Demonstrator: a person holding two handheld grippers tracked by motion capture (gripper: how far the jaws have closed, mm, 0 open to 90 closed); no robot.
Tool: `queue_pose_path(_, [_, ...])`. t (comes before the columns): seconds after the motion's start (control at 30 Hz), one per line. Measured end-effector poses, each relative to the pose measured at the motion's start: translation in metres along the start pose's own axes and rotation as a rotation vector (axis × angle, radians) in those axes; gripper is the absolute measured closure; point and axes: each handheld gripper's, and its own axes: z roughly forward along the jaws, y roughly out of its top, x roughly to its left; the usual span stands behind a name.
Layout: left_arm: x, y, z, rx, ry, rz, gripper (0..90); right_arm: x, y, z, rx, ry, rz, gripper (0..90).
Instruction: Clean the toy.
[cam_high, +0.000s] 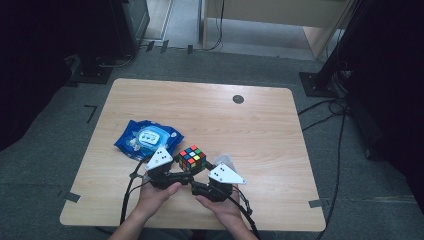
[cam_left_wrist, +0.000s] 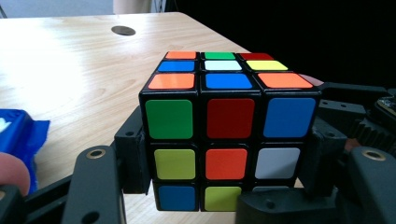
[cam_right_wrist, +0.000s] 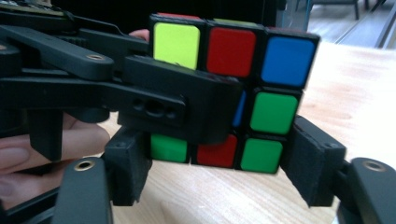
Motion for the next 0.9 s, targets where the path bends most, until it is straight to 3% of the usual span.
queue_pose_path(0.23, [0.000,0.001,-0.001,-0.006,-0.015,-0.003,34.0,0.000,-0.001,-0.003,-0.029,-0.015,-0.035,34.4])
queue_pose_path(0.43, [0.003,0.002,-0.002,0.006,-0.039,-0.011,32.5,-0.002,-0.001,-0.004,-0.007,-0.011,-0.058,34.6])
queue_pose_path(0.6, [0.010,0.007,-0.011,-0.032,-0.063,-0.027,29.7,-0.005,-0.001,-0.006,0.011,-0.015,-0.065,34.8])
queue_pose_path(0.9, [0.015,0.009,-0.020,-0.056,-0.122,0.022,27.9,-0.015,0.001,-0.011,0.035,0.010,-0.051,35.0])
